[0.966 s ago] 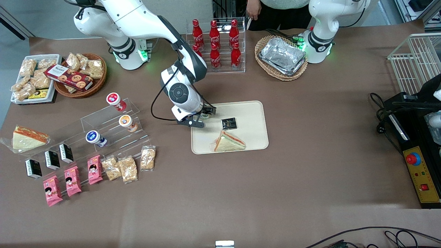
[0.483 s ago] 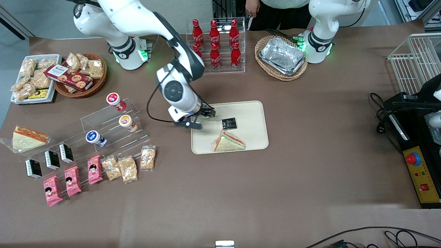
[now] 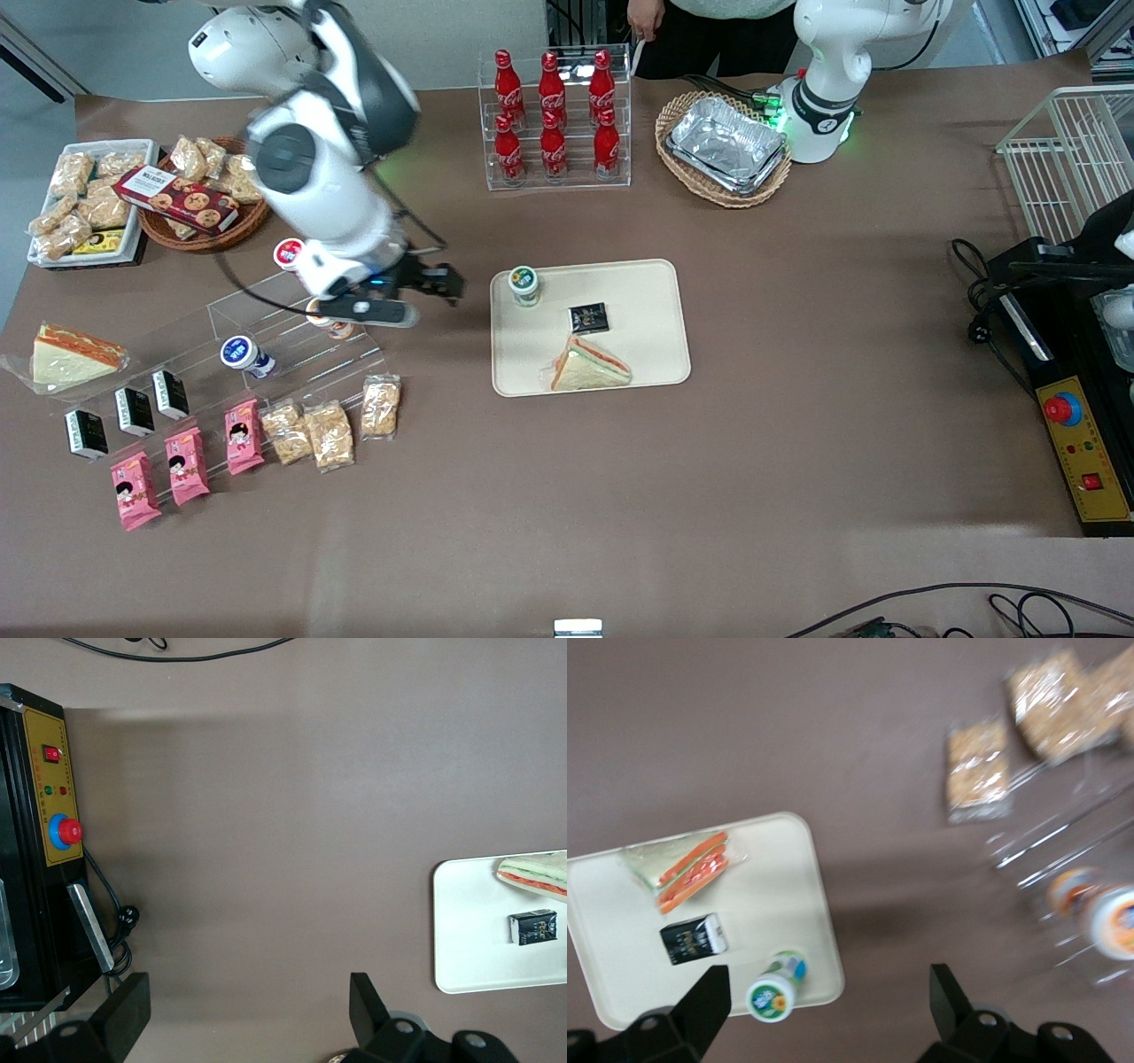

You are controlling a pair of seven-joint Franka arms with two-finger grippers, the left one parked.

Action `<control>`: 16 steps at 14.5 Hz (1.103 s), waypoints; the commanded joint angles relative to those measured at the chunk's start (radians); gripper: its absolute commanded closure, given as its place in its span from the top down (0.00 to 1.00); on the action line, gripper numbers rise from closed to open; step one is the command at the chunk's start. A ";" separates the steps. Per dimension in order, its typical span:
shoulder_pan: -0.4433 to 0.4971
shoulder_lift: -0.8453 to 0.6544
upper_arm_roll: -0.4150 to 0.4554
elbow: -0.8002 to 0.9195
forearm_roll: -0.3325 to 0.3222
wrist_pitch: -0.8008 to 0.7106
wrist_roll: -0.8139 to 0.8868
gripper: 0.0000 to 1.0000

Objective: Place green gum on tray

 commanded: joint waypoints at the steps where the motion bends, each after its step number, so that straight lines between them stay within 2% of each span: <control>1: 0.004 -0.015 -0.149 0.096 -0.021 -0.128 -0.188 1.00; 3: 0.001 -0.021 -0.230 0.146 -0.034 -0.177 -0.288 1.00; 5: -0.100 -0.043 -0.217 0.167 -0.095 -0.223 -0.380 1.00; 8: -0.311 -0.071 -0.096 0.193 -0.165 -0.235 -0.475 1.00; 11: -0.525 -0.083 0.044 0.215 -0.168 -0.252 -0.506 1.00; 13: -0.681 -0.083 0.176 0.233 -0.166 -0.289 -0.518 1.00; 14: -0.739 -0.081 0.225 0.236 -0.168 -0.310 -0.526 1.00; 16: -0.774 -0.074 0.242 0.238 -0.166 -0.324 -0.526 1.00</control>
